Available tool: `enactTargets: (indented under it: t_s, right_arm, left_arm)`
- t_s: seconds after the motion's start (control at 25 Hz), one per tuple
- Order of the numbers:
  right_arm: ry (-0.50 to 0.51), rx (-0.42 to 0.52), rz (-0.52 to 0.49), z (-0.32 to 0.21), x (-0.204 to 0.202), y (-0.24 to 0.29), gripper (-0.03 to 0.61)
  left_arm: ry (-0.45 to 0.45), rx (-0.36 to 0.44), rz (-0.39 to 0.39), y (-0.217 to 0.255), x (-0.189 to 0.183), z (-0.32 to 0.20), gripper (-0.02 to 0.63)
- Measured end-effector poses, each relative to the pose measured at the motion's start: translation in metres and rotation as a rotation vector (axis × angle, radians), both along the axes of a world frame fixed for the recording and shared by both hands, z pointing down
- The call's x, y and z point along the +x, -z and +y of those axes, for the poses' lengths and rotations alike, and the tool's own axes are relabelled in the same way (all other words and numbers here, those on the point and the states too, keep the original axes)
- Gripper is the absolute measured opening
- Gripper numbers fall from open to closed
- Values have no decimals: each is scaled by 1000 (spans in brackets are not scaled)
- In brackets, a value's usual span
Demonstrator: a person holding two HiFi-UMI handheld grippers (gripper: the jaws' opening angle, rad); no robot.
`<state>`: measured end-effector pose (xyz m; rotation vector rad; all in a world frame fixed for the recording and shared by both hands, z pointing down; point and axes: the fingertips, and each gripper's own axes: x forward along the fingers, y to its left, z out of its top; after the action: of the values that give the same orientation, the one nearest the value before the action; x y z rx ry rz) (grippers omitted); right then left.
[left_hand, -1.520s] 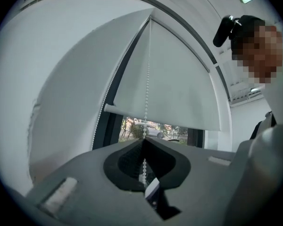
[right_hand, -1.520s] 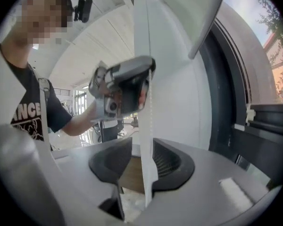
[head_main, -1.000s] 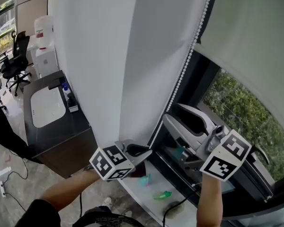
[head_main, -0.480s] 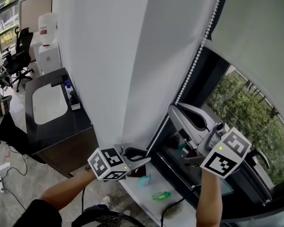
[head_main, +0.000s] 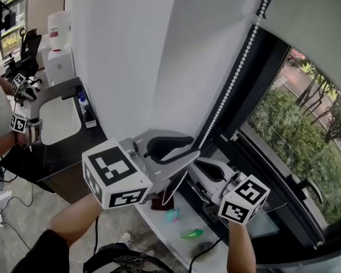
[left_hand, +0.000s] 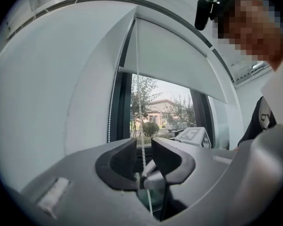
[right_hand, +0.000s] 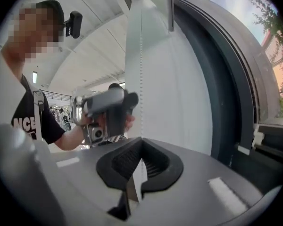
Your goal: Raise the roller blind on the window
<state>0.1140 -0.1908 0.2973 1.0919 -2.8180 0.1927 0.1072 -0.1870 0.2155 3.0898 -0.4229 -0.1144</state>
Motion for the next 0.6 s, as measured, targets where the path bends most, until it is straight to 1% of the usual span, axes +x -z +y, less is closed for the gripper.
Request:
enactTargets:
  t_s: [0.2, 0.24, 0.28, 0.36, 0.44, 0.52, 0.56, 0.6]
  right_arm:
    - [7, -131, 164, 6, -2, -78, 6]
    - [4, -154, 167, 7, -1, -90, 6]
    - [0, -173, 154, 8, 0, -96, 6]
    - [-12, -193, 133, 8, 3, -100, 6]
    - [-16, -199, 170, 7, 5, -99, 6]
    - [9, -213, 214, 10, 6, -100, 8]
    - [24, -220, 215, 13, 9, -98, 10]
    - [29, -221, 189, 15, 12, -92, 12]
  left_arm:
    - [-1, 42, -1, 22, 20, -7, 103]
    - [-1, 52, -4, 24, 23, -8, 82]
    - [-1, 61, -9, 25, 26, -8, 30]
    - [-4, 66, -13, 25, 30, -9, 20]
    - [-23, 38, 6, 23, 31, -9, 12]
    - [-42, -4, 28, 21, 32, -9, 9]
    - [-39, -7, 27, 20, 32, -9, 9]
    - [-25, 4, 16, 18, 32, -10, 9]
